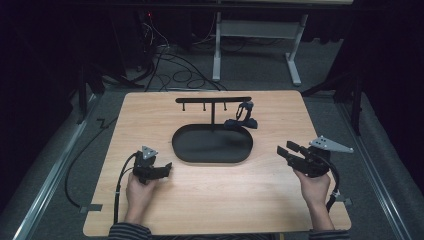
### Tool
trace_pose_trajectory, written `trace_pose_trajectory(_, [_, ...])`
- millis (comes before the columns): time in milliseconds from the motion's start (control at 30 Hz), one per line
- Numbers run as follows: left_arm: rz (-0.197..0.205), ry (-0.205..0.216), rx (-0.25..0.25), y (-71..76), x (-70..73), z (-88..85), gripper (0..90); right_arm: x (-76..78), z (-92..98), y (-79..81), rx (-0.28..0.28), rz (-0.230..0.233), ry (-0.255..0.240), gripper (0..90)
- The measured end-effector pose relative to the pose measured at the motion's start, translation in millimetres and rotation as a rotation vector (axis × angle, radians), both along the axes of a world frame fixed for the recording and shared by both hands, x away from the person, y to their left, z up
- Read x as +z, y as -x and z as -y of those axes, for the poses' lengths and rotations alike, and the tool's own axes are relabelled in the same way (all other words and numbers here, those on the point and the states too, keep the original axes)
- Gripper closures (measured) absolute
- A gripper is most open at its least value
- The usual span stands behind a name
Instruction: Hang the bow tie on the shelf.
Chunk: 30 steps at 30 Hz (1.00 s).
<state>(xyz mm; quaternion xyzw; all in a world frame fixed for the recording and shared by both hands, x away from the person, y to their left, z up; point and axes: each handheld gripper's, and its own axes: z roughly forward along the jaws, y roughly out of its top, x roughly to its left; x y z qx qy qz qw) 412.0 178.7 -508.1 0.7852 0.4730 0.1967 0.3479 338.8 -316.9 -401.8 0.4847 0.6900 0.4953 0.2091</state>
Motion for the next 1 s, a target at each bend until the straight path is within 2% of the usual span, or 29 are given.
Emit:
trace_pose_trajectory(567, [0.000,0.001,0.000,0.0,0.0,0.0,18.9,-25.3,-9.9,-3.8,0.010,-0.057,-0.010,51.6])
trace_pose_trajectory(1000, [0.000,0.000,0.000,0.0,0.0,0.0,18.9,-48.7,-19.6,-11.0,0.015,-0.100,0.002,51.6])
